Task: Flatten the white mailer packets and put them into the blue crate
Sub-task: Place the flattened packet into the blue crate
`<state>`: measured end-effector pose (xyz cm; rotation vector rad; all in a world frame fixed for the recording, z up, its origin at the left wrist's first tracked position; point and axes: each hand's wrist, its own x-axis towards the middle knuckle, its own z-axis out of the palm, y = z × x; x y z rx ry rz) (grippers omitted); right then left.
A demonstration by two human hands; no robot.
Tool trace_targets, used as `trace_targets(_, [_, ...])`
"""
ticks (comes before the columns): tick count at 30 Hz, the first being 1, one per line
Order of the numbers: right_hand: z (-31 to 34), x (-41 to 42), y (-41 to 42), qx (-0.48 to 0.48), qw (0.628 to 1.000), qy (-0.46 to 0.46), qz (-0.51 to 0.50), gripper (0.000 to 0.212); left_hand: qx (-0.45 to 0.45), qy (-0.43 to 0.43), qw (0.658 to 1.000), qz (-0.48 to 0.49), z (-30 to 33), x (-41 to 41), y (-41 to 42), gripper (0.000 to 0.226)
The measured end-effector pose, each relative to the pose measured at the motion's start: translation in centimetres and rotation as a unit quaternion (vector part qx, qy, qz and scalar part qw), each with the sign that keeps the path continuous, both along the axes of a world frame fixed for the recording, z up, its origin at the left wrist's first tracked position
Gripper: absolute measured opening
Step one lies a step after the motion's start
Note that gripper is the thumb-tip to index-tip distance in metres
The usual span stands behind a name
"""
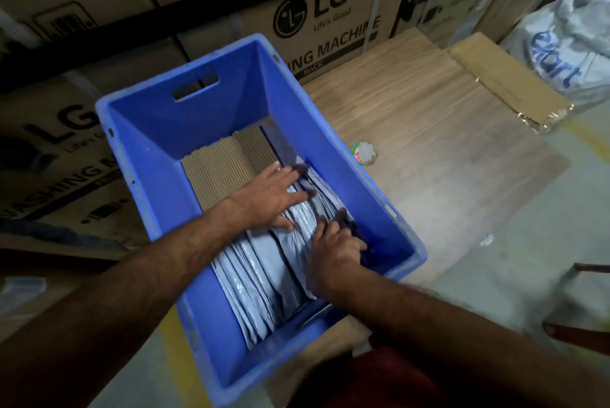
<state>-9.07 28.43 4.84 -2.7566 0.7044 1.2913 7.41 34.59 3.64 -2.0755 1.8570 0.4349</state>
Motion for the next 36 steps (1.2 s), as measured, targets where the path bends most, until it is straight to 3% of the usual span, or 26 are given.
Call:
trace_targets(4, [0.3,0.2,1.7,0.027,1.0,0.002,0.014,0.085,0.006,0.028,0.998,0.058,1.5,0.6,2.0,0.112])
trace_targets(8, [0.0,0.5,2.2,0.059,0.997,0.039,0.024,0.12,0.102,0.023,0.992,0.069,2.3,1.6,5.4,0.162])
trace_targets(10, [0.3,0.5,1.9,0.062,0.996,0.055,0.027,0.128,0.124,0.001,0.99,0.074,1.9,1.2,6.1,0.171])
trace_targets(14, [0.2,0.6,2.9,0.048,0.998,0.011,0.029,0.117,0.085,-0.024,0.993,0.076,1.4,0.5,5.1,0.163])
trace_targets(17, [0.4,0.8,3.9,0.064,0.997,0.034,0.014,0.142,0.067,-0.022,0.993,0.09,1.2,0.2,4.0,0.154])
trace_targets(20, [0.3,1.1,3.6,0.038,0.998,0.036,0.028,0.15,0.062,-0.042,0.987,0.14,1.3,-0.7,3.8,0.157])
trace_targets(24, [0.2,0.7,2.5,0.01,0.997,0.021,0.078,0.136,0.094,-0.089,0.936,0.326,1.9,-4.8,5.0,0.134])
trace_targets(27, [1.2,0.7,0.6,0.024,0.992,0.033,0.123,0.132,0.149,-0.03,0.877,0.456,1.7,-8.5,5.8,0.119])
trace_targets(32, [1.2,0.3,-1.5,0.059,0.987,0.019,0.146,0.13,0.17,0.057,0.821,0.543,1.4,-11.7,5.3,0.111])
trace_targets(36, [1.4,-0.2,-1.6,0.052,0.983,-0.005,0.178,0.128,0.174,0.069,0.82,0.541,2.4,-13.0,4.3,0.111])
